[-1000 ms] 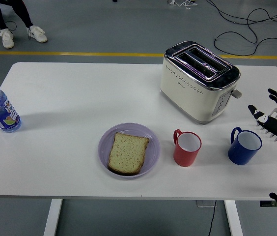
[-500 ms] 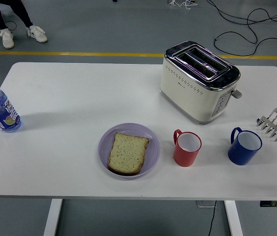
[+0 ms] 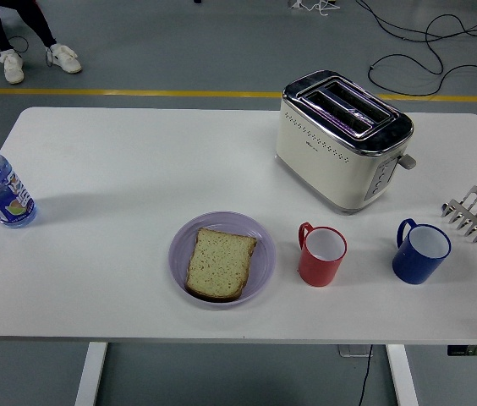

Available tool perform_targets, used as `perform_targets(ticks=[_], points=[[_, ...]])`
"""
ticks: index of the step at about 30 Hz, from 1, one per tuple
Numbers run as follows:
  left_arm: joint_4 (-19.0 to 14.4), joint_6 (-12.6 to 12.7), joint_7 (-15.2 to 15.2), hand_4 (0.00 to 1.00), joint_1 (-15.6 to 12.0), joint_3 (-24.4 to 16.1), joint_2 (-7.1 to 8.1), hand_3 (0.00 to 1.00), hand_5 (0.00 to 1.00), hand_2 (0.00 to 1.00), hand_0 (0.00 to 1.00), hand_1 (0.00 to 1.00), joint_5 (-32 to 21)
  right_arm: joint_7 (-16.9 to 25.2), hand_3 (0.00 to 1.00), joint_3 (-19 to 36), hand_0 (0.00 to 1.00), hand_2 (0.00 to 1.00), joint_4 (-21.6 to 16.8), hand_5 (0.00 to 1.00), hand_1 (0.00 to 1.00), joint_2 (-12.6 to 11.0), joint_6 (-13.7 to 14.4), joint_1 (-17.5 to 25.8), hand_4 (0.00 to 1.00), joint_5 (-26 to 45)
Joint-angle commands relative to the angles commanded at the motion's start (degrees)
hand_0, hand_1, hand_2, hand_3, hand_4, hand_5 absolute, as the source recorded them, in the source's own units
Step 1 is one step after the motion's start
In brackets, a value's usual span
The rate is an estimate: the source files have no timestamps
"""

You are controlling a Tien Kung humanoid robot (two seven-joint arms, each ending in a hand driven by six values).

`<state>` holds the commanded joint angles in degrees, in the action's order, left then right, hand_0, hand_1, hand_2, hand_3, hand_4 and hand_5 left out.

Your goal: Pick up the cup,pour liquid into bread,place the cup on the desk

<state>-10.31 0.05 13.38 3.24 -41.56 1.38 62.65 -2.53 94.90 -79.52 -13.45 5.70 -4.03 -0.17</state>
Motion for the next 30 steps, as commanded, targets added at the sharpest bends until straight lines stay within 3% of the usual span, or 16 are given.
perform_targets(ticks=[10, 30], points=[[0.00, 0.04, 0.03, 0.343, -0.03, -0.07, -0.01, 0.604, 0.926, 0.713, 0.655, 0.692, 0.25, 4.21, 0.589, -1.35, 0.608, 0.616, 2.86, 0.002, 0.550, 0.77, 0.35, -0.29, 0.526, 0.93], [0.00, -0.08, 0.09, 0.344, -0.53, 0.25, 0.13, 0.605, 0.926, 0.713, 0.655, 0.692, 0.92, 4.03, 0.588, -0.40, 0.605, 0.613, 3.96, 0.002, 0.544, 1.00, 0.58, 0.24, 0.503, 0.91]])
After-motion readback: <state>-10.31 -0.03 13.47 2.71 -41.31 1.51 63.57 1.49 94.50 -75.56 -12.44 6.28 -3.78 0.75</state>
